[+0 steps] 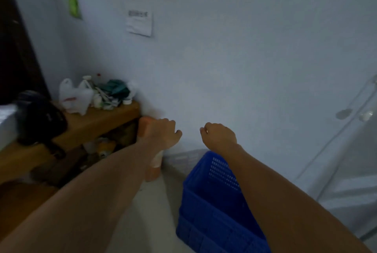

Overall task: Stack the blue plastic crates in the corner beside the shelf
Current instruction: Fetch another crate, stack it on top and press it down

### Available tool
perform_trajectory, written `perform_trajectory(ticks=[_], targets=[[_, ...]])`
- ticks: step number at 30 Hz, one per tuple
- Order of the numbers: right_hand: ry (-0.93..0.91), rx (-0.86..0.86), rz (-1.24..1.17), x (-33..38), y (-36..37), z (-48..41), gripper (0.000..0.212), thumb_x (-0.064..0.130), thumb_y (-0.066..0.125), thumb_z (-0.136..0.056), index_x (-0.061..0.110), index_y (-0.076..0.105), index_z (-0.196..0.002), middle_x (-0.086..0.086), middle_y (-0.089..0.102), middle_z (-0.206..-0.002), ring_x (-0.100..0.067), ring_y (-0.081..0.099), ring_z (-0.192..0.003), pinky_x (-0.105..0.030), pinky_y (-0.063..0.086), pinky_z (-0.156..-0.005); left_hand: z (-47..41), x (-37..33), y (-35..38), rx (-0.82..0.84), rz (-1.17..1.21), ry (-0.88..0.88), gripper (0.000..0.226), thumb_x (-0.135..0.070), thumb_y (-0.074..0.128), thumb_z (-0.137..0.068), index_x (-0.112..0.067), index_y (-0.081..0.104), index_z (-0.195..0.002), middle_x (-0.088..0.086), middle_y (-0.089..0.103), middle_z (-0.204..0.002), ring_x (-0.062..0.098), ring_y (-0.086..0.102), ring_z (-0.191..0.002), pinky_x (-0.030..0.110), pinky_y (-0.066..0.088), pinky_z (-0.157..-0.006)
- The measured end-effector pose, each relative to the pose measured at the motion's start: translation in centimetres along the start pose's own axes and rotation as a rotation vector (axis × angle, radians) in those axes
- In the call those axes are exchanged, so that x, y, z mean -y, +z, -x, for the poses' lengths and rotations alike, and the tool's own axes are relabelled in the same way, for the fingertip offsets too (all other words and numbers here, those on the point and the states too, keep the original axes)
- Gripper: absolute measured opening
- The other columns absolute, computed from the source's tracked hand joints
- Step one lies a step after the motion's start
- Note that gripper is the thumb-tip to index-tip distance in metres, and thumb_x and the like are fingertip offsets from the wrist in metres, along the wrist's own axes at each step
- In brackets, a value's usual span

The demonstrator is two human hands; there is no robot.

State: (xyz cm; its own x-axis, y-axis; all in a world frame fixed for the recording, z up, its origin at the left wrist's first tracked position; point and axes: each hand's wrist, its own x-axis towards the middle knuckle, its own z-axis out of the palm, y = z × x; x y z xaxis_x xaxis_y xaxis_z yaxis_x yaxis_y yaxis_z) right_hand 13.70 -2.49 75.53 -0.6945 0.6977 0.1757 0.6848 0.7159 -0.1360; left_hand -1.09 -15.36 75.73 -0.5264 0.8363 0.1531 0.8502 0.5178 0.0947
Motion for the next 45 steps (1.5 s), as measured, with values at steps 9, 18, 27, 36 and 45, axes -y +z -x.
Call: perform_trajectory(ticks=[9, 18, 27, 36, 45], targets=[[-0.464, -0.017, -0.175, 26.2, -2.6, 5.6, 0.046, 0.044, 0.032, -0.104, 0.013, 0.063, -0.116, -0.013, 0.067, -0.117, -0.029, 0.063, -0.102, -0.035, 0.043, -0.075, 19.9, 20.4, -9.6, -0.073, -0.021, -0.435, 0.036, -0.043, 0.043, -0.101, -0.015, 0.064, -0.11, 0.005, 0.066, -0.115, 0.028, 0.063, -0.096, 0.039, 0.052, -0.082], [-0.78, 0.058, -0.233, 53.3, -4.4, 18.1, 0.041, 0.041, 0.032, -0.102, 0.013, 0.06, -0.113, -0.011, 0.065, -0.112, -0.03, 0.061, -0.097, -0.041, 0.049, -0.078, 43.0, 37.5, -16.1, -0.185, -0.083, -0.786, 0.042, -0.051, 0.042, -0.094, -0.022, 0.068, -0.108, 0.002, 0.068, -0.108, 0.021, 0.058, -0.089, 0.037, 0.047, -0.073], [-0.885, 0.045, -0.34, 68.1, -1.8, 27.3, 0.039, 0.04, 0.037, -0.101, 0.014, 0.062, -0.117, -0.008, 0.064, -0.111, -0.021, 0.054, -0.089, -0.037, 0.042, -0.074, 56.0, 47.8, -17.3, -0.191, -0.167, -1.0, 0.039, -0.048, 0.043, -0.098, -0.015, 0.062, -0.104, 0.001, 0.06, -0.095, 0.022, 0.058, -0.085, 0.037, 0.043, -0.068], [-0.867, 0.132, -0.297, 75.0, 8.3, 29.4, 0.031, 0.04, 0.038, -0.101, 0.019, 0.062, -0.102, -0.002, 0.062, -0.093, -0.019, 0.056, -0.08, -0.037, 0.046, -0.071, 59.4, 55.6, -9.7, -0.166, -0.117, -1.074, 0.032, -0.048, 0.046, -0.096, -0.018, 0.058, -0.094, 0.001, 0.054, -0.087, 0.023, 0.055, -0.08, 0.038, 0.047, -0.068], [-0.652, 0.444, -0.211, 77.7, 27.9, 33.1, 0.02, 0.035, 0.041, -0.099, 0.021, 0.052, -0.09, -0.002, 0.058, -0.087, -0.02, 0.054, -0.073, -0.035, 0.04, -0.065, 66.1, 64.9, 8.1, 0.119, 0.072, -1.119, 0.038, -0.045, 0.046, -0.098, -0.015, 0.063, -0.115, 0.005, 0.059, -0.102, 0.023, 0.054, -0.086, 0.037, 0.04, -0.07]])
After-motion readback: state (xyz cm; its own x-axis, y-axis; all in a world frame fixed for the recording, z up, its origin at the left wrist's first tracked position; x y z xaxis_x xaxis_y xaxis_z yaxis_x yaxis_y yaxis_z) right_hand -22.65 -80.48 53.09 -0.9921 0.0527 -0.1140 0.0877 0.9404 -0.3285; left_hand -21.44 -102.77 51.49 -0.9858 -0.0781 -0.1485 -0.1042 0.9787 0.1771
